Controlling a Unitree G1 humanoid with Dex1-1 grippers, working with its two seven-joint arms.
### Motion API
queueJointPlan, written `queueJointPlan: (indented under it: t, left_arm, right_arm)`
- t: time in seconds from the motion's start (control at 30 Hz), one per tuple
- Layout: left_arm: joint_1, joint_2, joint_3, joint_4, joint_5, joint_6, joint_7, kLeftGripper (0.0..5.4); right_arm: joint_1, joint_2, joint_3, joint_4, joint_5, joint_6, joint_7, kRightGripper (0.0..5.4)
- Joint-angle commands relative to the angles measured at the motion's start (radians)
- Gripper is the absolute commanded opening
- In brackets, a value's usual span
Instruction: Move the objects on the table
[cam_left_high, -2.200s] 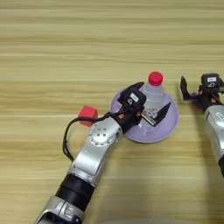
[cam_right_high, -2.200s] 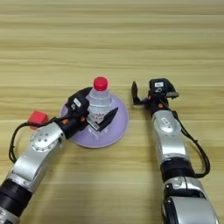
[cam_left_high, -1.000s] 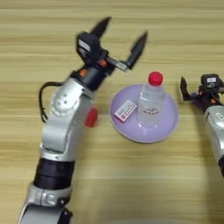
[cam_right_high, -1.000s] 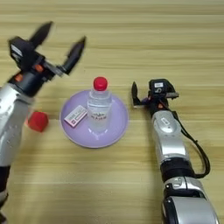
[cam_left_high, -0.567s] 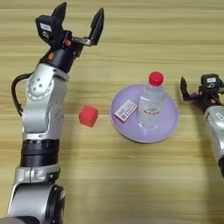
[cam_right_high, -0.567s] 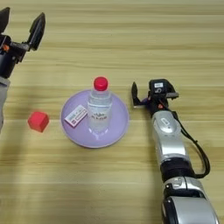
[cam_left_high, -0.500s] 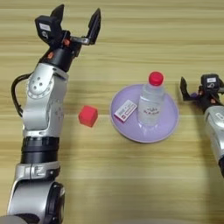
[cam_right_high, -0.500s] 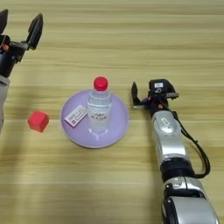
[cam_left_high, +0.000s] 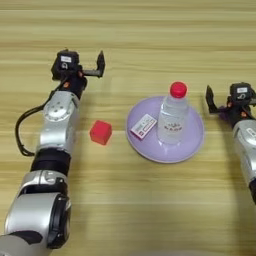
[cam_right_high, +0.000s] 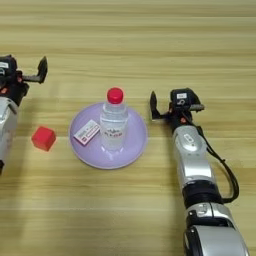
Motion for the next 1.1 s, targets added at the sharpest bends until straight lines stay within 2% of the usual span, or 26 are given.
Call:
queueJointPlan:
  t: [0.03,0.27,0.67,0.8,0.93,1.1]
  left_arm:
    - [-0.007,0.006,-0.01,0.062,0.018,-0.04,0.006,5.38]
    - [0.01,-0.001,-0.019,0.122,0.026,-0.084,0.01,5.38]
    - [0.025,0.001,-0.022,0.185,0.045,-0.117,0.038,5.38]
    - [0.02,-0.001,-0.02,0.187,0.044,-0.12,0.047,5.38]
    - [0.018,-0.005,-0.021,0.187,0.044,-0.124,0.055,5.38]
    - [0.016,-0.005,-0.019,0.18,0.042,-0.127,0.063,5.38]
  right_arm:
    - [0.007,0.004,-0.007,-0.014,0.007,0.001,-0.009,5.4]
    - [0.03,0.005,-0.012,-0.056,0.012,-0.002,-0.013,5.4]
    - [0.235,-0.003,0.009,-0.433,0.034,0.075,0.041,5.4]
    - [0.316,-0.029,0.022,-0.56,0.035,0.107,0.089,5.4]
    - [0.402,-0.076,0.033,-0.697,0.052,0.143,0.166,5.4]
    - [0.458,-0.15,0.027,-0.83,0.12,0.238,0.281,5.4]
